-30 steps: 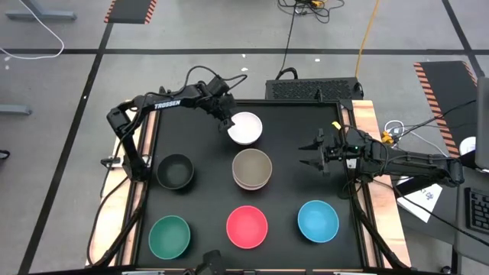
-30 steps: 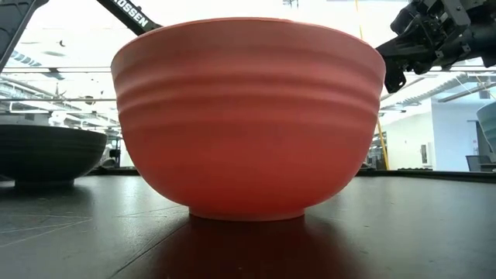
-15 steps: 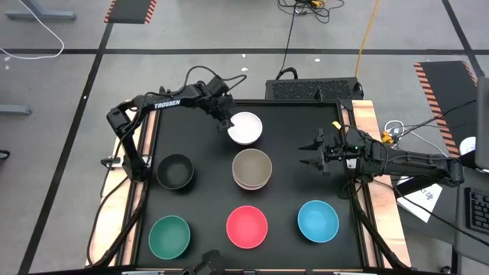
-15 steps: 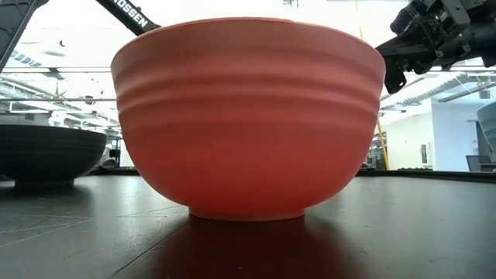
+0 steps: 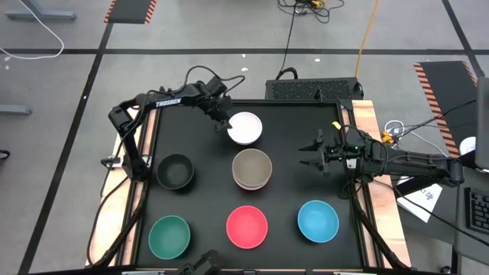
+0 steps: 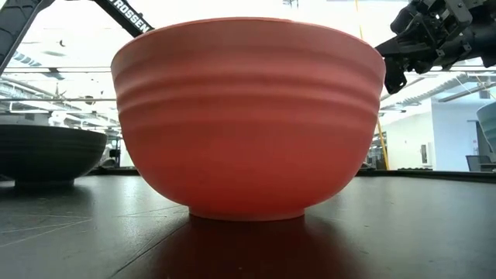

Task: Nest bowls inside each other
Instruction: Stack the white bowl on top of the brown bowl

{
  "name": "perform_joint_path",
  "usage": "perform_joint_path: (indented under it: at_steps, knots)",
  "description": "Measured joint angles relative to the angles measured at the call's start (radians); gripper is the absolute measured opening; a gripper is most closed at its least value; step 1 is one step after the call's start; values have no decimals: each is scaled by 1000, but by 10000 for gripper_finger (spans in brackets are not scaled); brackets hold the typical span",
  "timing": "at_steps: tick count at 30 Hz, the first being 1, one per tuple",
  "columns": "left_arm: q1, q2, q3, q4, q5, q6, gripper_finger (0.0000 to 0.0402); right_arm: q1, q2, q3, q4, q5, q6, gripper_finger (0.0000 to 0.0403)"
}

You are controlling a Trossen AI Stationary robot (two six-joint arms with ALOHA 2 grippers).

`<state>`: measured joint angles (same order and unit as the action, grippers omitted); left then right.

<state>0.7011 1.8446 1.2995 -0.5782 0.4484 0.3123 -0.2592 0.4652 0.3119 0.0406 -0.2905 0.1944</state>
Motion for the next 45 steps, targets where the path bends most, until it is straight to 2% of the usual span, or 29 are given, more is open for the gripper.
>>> perform_joint_path:
  at_steps: [9,12,15,17,27,39,45]
  knots:
    - [-31,0,0,63,34,-37,161,0,0,0,0,-3,2,238]
    - [-43,2,0,68,27,-37,106,0,0,0,0,-18,2,238]
    - [-45,2,0,68,21,-38,28,1,0,0,0,-30,3,238]
    - [-44,2,0,67,16,-45,12,7,0,0,-1,-29,3,238]
    - [-52,2,0,61,-47,-9,60,43,0,0,0,-29,3,238]
    - [-67,7,0,62,-41,-18,183,45,0,0,0,-27,3,238]
    - [-78,100,8,87,-30,-34,219,45,0,0,0,-26,3,238]
